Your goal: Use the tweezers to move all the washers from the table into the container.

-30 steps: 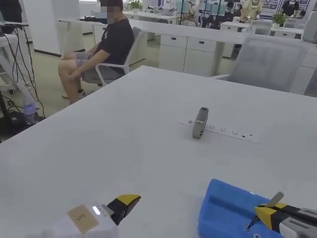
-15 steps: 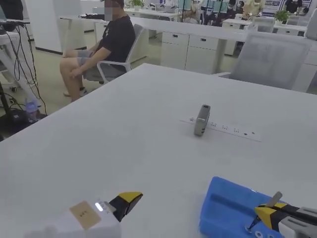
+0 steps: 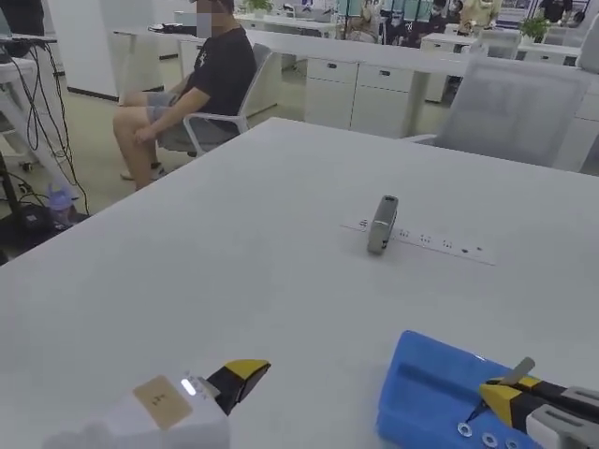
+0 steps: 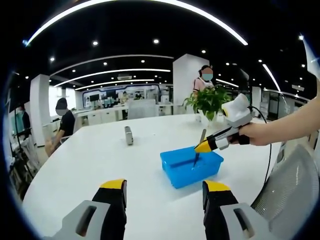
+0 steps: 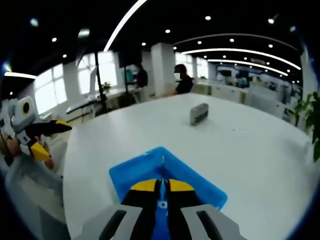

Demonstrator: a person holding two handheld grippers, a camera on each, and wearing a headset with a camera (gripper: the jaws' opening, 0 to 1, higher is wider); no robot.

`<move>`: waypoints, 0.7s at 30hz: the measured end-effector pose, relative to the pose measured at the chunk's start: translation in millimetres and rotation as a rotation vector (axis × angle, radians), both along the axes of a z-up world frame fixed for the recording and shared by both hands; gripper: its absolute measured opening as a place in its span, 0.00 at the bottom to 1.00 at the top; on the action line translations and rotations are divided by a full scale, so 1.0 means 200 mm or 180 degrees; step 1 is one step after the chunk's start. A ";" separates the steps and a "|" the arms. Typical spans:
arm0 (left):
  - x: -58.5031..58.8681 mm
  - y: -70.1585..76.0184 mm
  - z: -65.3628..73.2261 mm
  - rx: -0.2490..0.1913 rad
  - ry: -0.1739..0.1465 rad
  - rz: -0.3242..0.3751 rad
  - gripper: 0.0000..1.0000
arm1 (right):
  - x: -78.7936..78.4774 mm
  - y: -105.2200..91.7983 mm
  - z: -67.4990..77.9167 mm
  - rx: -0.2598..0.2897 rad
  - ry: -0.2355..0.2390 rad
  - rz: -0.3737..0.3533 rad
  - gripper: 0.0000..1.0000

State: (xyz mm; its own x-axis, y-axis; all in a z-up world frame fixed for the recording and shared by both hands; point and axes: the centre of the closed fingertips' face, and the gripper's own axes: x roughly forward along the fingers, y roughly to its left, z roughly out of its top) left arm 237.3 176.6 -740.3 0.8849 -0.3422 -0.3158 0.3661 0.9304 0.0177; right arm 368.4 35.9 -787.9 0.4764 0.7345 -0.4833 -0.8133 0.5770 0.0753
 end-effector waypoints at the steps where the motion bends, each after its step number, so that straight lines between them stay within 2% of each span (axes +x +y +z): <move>1: 0.00 0.00 0.01 -0.0036 -0.0018 -0.0005 0.62 | -0.01 0.00 0.02 0.0028 -0.0019 0.0008 0.03; 8: 0.00 0.00 0.04 -0.0161 -0.0080 0.0018 0.64 | -0.12 0.03 0.19 0.0258 -0.0164 0.0114 0.03; 11: 0.00 -0.01 0.05 -0.0192 -0.0102 0.0022 0.65 | -0.18 0.04 0.23 0.0309 -0.0176 0.0178 0.03; 16: 0.01 -0.01 0.07 -0.0300 -0.0155 0.0036 0.68 | -0.28 0.07 0.24 0.0361 -0.0151 0.0339 0.03; 21: 0.01 -0.01 0.08 -0.0327 -0.0170 0.0059 0.69 | -0.36 0.09 0.17 0.0300 -0.0026 0.0551 0.03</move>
State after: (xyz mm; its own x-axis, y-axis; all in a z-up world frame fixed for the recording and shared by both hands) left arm 238.7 174.4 -724.2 0.9061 -0.3537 -0.2321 0.3499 0.9349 -0.0591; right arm 297.2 54.5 -754.0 0.3426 0.8476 -0.4052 -0.9005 0.4192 0.1154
